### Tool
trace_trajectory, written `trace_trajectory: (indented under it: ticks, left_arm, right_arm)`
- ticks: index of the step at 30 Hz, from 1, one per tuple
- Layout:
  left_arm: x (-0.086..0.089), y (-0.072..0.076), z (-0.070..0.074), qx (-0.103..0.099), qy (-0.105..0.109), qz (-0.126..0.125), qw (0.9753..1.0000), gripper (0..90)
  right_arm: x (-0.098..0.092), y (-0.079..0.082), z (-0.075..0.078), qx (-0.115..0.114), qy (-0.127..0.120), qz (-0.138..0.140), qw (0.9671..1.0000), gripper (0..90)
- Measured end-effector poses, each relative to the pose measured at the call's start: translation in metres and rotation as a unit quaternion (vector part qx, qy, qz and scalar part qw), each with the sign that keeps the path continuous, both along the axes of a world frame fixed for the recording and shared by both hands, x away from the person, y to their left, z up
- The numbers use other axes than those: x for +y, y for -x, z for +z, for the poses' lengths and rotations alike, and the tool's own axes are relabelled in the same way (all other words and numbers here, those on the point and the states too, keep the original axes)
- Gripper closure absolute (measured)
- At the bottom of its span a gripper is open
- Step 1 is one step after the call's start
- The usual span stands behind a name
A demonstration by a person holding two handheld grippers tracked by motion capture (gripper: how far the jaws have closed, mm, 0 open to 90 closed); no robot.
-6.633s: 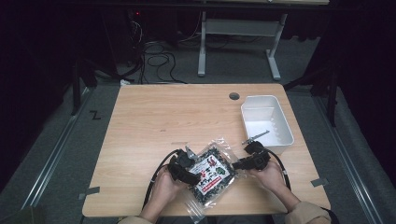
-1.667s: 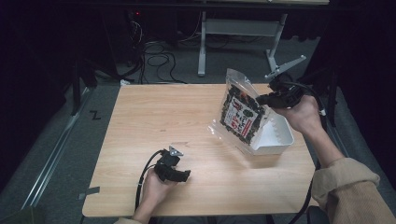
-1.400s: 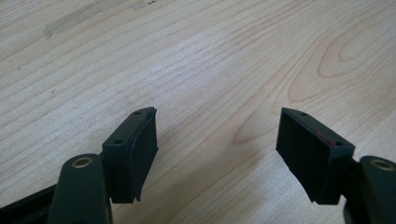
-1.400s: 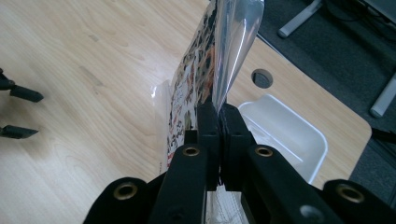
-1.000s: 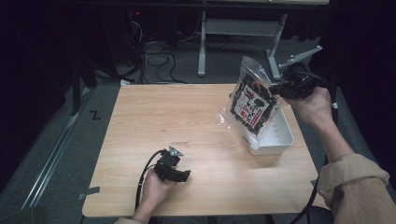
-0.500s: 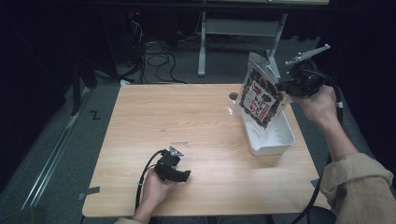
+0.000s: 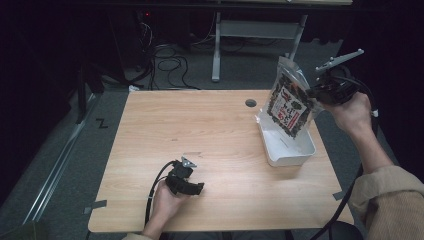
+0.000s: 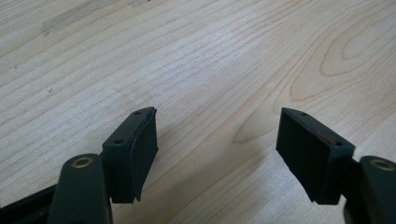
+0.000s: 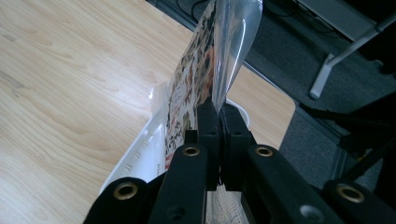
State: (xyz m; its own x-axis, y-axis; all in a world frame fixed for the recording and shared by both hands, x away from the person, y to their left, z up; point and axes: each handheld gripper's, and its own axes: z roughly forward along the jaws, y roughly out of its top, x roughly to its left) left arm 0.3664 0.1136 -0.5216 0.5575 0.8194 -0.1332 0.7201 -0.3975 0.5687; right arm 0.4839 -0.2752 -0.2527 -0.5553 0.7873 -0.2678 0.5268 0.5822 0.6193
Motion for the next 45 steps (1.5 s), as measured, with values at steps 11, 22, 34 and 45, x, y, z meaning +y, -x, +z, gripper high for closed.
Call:
trace_trajectory:
  ticks: [11,22,34,45]
  left_arm:
    - [0.000,0.000,0.000,0.000,-0.001,0.000,1.0000,29.6]
    - [0.000,0.000,0.000,-0.002,-0.001,0.004,1.0000,29.5]
    - [-0.001,0.000,-0.001,-0.001,-0.006,0.003,1.0000,29.5]
    - [-0.001,0.000,-0.002,-0.001,-0.006,0.005,1.0000,29.5]
  right_arm:
    - [-0.010,0.001,-0.005,-0.006,0.013,-0.007,0.9999,89.9]
    - [-0.014,0.001,-0.013,0.001,0.030,-0.004,0.9995,89.8]
    - [-0.017,-0.004,-0.038,0.021,0.026,0.002,0.9994,89.7]
    - [-0.027,-0.007,-0.048,0.037,-0.004,0.000,0.9993,89.4]
